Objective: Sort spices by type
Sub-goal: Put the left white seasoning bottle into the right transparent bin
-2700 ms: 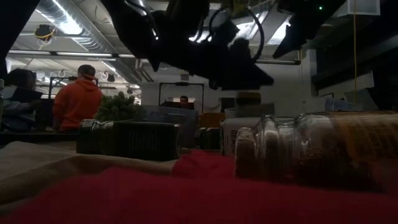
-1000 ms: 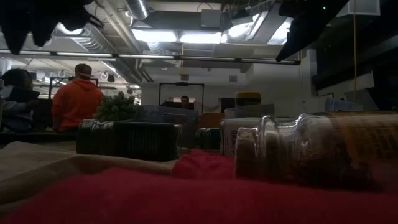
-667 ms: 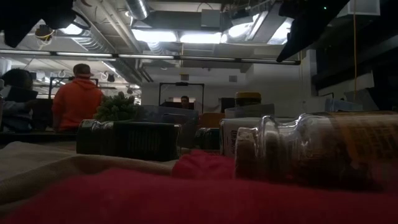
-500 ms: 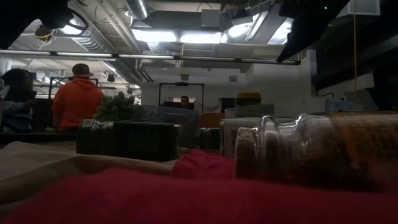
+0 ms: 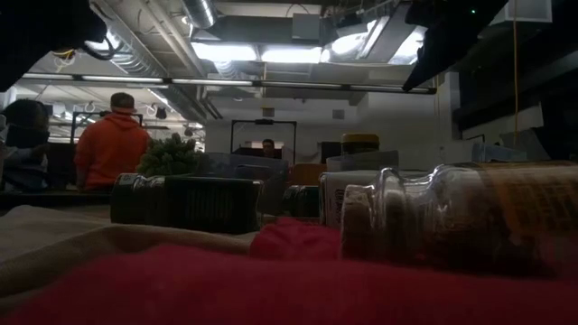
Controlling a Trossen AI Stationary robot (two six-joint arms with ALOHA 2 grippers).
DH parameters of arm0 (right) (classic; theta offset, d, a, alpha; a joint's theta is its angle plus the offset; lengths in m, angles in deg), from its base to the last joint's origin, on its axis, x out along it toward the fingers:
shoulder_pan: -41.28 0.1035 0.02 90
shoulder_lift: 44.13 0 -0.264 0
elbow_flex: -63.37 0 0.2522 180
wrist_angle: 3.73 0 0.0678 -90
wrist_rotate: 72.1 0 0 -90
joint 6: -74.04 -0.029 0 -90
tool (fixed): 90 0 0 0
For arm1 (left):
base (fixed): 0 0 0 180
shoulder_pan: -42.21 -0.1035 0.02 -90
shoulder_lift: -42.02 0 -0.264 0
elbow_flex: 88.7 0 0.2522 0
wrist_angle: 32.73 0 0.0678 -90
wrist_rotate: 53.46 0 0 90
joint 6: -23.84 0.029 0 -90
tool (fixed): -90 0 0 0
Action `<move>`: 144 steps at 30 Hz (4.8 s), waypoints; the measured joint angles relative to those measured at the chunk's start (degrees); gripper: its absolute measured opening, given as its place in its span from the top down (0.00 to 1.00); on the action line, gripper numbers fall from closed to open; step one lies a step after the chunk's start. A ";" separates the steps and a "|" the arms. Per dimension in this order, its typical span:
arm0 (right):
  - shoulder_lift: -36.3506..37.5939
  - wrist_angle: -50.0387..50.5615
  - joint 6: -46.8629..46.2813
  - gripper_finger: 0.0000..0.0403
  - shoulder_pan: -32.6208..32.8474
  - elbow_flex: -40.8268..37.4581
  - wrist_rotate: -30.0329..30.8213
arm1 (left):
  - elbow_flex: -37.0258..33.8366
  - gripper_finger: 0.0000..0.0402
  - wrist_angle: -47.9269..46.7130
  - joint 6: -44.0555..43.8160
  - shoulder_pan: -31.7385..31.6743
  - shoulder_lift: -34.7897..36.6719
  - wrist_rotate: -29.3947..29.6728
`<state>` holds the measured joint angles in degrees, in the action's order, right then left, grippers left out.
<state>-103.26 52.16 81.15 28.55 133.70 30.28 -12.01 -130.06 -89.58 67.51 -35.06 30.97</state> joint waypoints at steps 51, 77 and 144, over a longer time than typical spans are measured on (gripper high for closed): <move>0.00 -3.04 -2.16 0.40 -0.02 0.00 -0.04 | -14.81 0.40 9.74 -22.25 5.00 -0.63 8.72; 0.00 -3.03 -2.16 0.40 -0.02 0.00 -0.04 | -13.88 0.51 21.00 -4.16 5.00 -0.55 18.65; -14.06 -28.02 -7.11 0.40 0.00 0.00 -35.57 | -13.33 0.51 83.91 78.10 -16.89 -1.94 23.91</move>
<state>-117.33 24.15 74.04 28.55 133.70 -5.29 -25.34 -46.15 -11.49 50.62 -37.00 54.88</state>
